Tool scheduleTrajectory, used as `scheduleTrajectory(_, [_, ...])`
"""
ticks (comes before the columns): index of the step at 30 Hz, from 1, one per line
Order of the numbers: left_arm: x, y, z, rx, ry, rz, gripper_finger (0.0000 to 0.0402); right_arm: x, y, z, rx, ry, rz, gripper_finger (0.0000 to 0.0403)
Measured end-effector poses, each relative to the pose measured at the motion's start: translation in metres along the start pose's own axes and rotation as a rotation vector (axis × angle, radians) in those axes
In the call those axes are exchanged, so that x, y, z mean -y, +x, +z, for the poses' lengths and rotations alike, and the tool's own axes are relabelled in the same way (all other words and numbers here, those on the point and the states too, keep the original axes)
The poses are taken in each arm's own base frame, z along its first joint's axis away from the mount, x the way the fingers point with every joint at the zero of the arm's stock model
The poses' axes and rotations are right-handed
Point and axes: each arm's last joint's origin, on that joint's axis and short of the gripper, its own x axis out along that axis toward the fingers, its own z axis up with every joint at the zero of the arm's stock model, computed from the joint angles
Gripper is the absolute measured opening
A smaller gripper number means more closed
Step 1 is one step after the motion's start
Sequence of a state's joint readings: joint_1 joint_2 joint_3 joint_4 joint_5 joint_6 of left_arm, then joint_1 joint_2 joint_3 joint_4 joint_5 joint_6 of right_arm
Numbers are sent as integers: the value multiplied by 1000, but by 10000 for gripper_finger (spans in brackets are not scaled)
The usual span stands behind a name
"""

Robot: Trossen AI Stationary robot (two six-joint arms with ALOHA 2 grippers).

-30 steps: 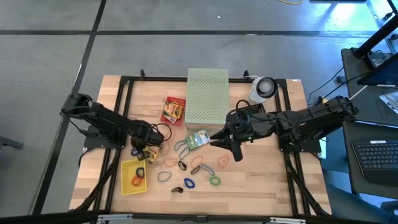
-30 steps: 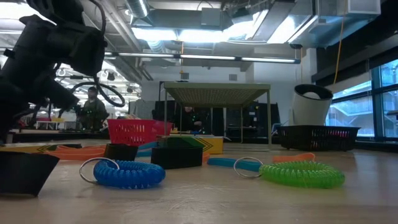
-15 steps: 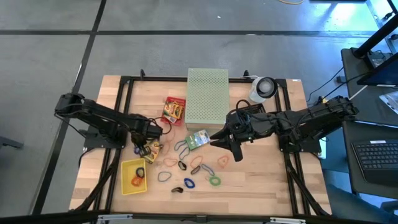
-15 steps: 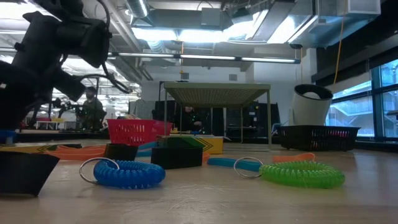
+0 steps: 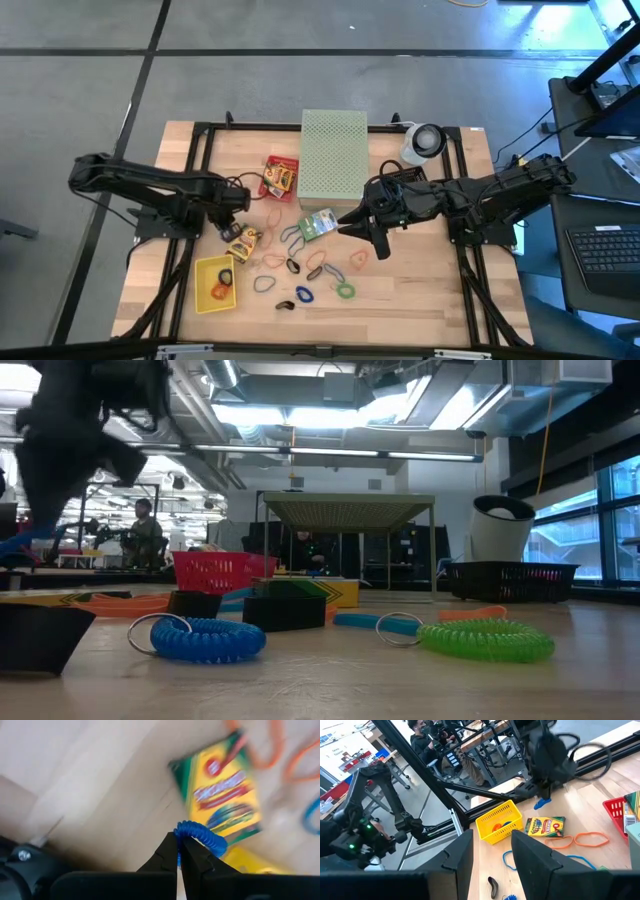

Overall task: Pick & Place Office Desk Supplies
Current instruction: Put the blue spring rubber band into the yellow bin

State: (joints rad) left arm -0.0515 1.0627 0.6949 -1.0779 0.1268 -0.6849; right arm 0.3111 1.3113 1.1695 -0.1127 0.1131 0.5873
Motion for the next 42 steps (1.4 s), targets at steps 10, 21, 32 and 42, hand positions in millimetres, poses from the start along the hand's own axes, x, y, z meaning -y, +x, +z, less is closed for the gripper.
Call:
scheduleTrajectory(10, [21,-50,6,73,166,-143,1,0,0,0,1,4,-2,135])
scheduleTrajectory(21, [63,-73,-16,-85,374,-240,1,0,0,0,2,15,-1,135])
scheduleTrajectory(32, [114,-39,-47,-189,478,-96,1,0,0,0,1,10,-1,135])
scheduleTrajectory(42, [142,-5,-56,-146,477,-9,1,0,0,0,-1,7,2,135])
